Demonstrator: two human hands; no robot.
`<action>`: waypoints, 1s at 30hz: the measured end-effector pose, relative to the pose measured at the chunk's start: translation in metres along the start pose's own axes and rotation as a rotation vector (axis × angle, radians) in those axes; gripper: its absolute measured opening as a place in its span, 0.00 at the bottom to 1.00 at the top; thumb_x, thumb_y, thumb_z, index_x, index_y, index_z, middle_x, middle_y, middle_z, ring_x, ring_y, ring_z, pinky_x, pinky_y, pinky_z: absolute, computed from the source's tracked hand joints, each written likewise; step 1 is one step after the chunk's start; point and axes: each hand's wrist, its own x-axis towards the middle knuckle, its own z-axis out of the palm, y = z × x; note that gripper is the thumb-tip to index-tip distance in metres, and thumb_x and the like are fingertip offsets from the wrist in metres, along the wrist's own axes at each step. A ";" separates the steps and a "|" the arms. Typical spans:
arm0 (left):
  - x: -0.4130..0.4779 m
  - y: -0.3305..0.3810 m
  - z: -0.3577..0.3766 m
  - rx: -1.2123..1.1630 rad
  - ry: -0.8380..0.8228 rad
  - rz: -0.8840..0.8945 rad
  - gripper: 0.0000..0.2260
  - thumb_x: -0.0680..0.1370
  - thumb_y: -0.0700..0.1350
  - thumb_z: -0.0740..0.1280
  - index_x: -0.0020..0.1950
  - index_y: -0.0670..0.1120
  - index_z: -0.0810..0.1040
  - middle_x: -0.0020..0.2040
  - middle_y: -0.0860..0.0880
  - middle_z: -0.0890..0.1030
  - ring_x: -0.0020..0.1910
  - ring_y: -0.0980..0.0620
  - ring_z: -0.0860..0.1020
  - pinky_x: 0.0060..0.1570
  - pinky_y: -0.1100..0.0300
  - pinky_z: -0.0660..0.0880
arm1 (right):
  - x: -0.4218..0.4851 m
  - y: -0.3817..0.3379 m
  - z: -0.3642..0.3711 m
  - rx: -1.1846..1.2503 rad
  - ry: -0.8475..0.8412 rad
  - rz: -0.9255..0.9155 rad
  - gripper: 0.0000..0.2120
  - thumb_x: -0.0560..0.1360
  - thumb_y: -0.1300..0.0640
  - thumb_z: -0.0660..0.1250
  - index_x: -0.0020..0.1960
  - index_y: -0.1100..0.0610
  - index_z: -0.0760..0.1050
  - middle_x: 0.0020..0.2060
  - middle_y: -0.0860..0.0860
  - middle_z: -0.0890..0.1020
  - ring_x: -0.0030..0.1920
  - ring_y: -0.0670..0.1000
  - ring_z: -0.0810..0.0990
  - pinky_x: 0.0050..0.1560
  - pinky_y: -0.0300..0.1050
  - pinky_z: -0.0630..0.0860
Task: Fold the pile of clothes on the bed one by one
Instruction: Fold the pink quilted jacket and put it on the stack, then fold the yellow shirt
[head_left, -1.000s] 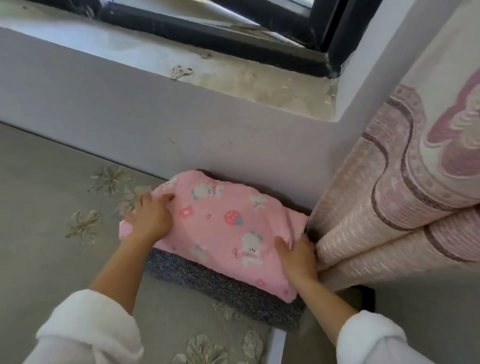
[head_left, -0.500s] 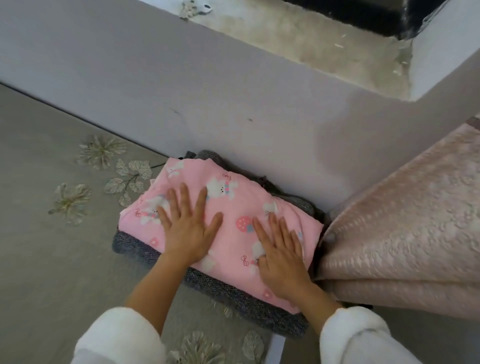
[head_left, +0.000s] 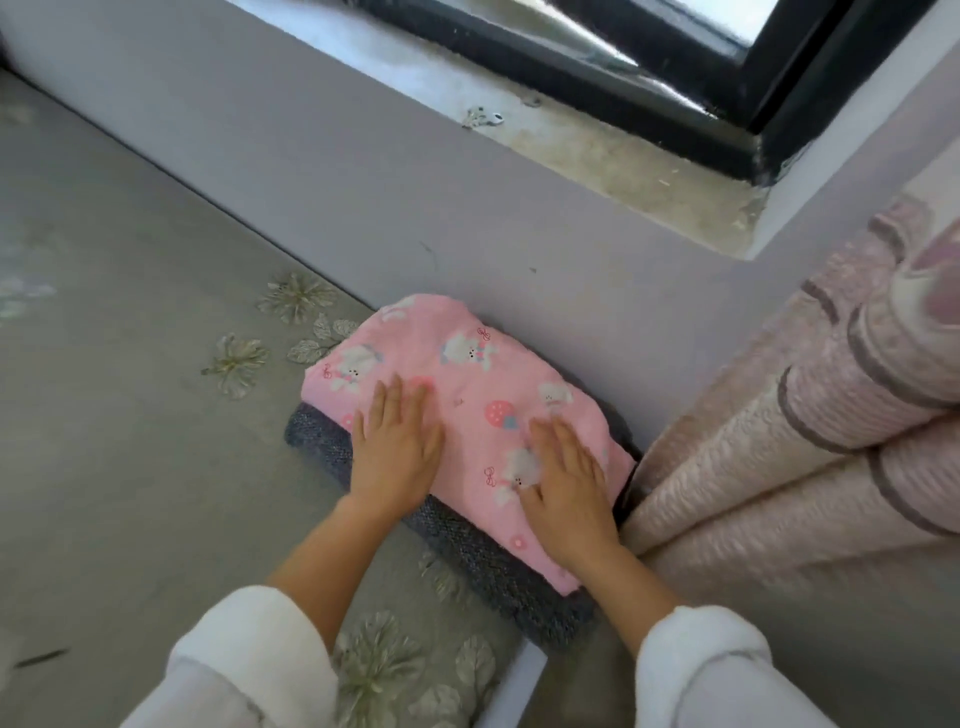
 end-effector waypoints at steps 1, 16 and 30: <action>-0.019 0.002 -0.009 -0.003 0.006 -0.029 0.25 0.82 0.55 0.51 0.78 0.51 0.52 0.79 0.46 0.48 0.77 0.46 0.45 0.74 0.45 0.45 | -0.012 -0.007 -0.006 0.018 0.012 -0.009 0.32 0.79 0.52 0.57 0.78 0.51 0.46 0.78 0.49 0.48 0.77 0.48 0.44 0.75 0.47 0.44; -0.403 -0.026 -0.096 -0.025 0.141 -0.469 0.21 0.82 0.50 0.54 0.75 0.48 0.61 0.75 0.47 0.62 0.74 0.49 0.57 0.72 0.48 0.54 | -0.277 -0.143 0.009 0.037 -0.164 -0.388 0.28 0.77 0.50 0.61 0.73 0.56 0.59 0.71 0.53 0.64 0.69 0.54 0.61 0.67 0.48 0.59; -0.797 -0.196 -0.158 -0.064 0.441 -1.011 0.20 0.81 0.51 0.53 0.72 0.50 0.65 0.72 0.49 0.67 0.71 0.48 0.61 0.69 0.50 0.57 | -0.557 -0.416 0.151 -0.098 -0.434 -1.013 0.30 0.77 0.48 0.61 0.75 0.55 0.58 0.71 0.55 0.65 0.70 0.56 0.63 0.68 0.51 0.61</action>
